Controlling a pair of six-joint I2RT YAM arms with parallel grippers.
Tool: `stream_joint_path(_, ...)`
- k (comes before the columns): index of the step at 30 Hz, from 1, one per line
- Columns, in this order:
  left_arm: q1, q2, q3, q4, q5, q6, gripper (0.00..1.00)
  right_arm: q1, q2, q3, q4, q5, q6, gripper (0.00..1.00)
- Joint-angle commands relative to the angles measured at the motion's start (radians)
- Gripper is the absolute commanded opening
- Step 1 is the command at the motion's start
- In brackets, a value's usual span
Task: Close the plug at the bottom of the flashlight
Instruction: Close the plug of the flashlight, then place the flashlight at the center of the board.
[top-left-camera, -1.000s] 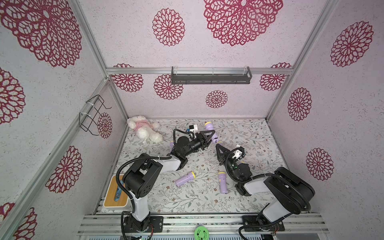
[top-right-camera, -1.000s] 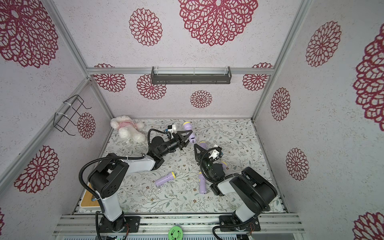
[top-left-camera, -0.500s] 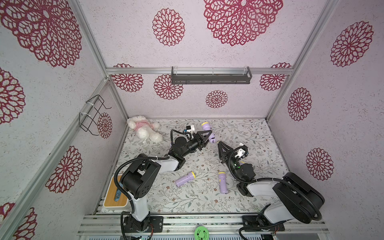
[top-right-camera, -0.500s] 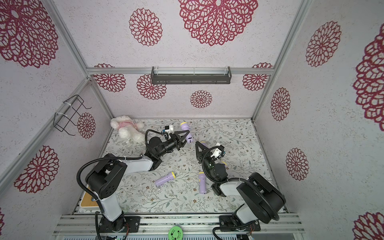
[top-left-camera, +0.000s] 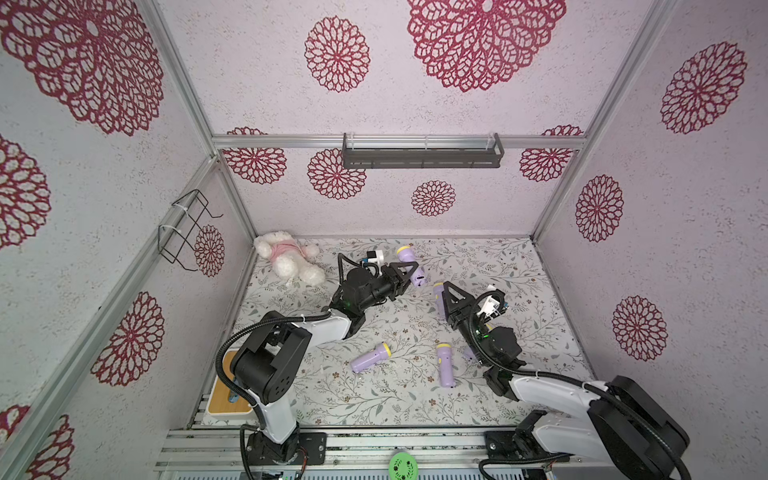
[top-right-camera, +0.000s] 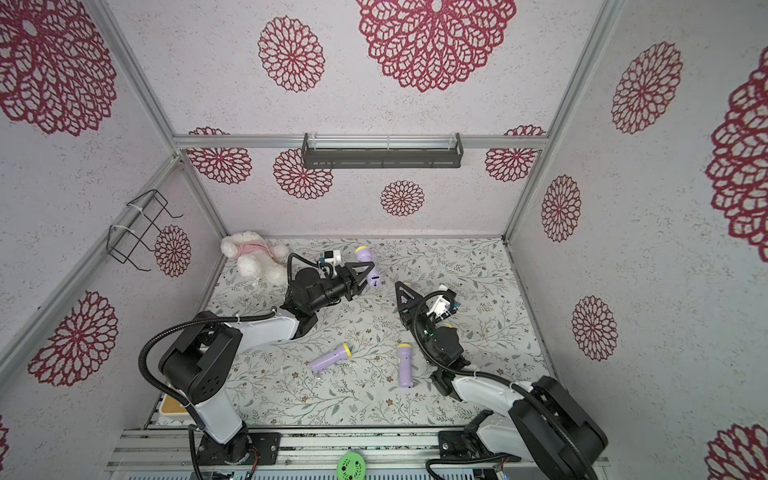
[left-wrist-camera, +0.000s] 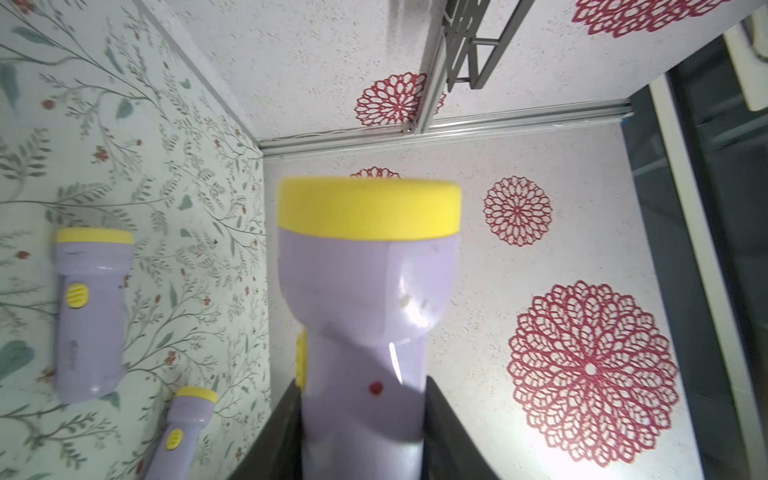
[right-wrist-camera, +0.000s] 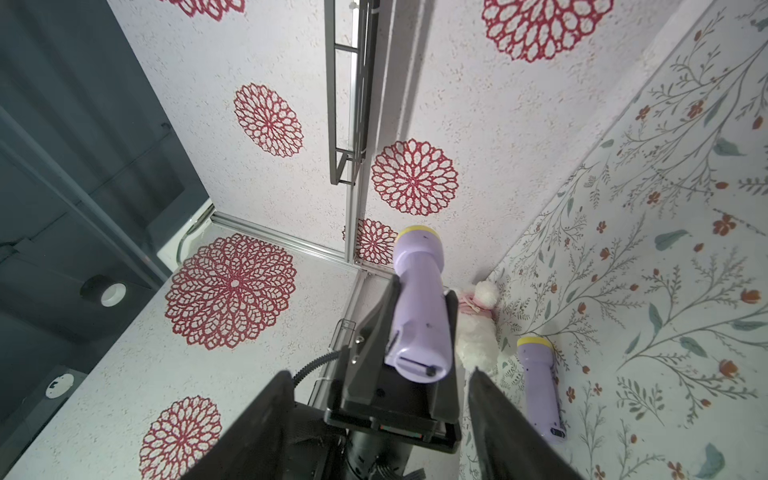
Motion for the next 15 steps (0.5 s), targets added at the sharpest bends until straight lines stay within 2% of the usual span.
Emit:
stream_joint_path(1, 0.022, -0.053, 0.046, -0.293, -0.023, 0.158, 0.00, 0.005, -0.140, 0.042, -0.246, 0.057, -0.149, 0.81)
stream_joint_path(5, 0.031, -0.044, 0.142, -0.612, -0.062, 0.322, 0.00, 0.003, -0.270, 0.075, -0.452, 0.081, -0.279, 0.99)
stream_joint_path(8, 0.029, -0.011, 0.260, -0.886, -0.124, 0.464, 0.00, 0.003, -0.344, 0.112, -0.598, 0.081, -0.366, 0.99)
stream_joint_path(15, 0.025, 0.106, 0.461, -1.263, -0.297, 0.661, 0.00, 0.003, -0.451, 0.199, -0.925, 0.064, -0.541, 0.99)
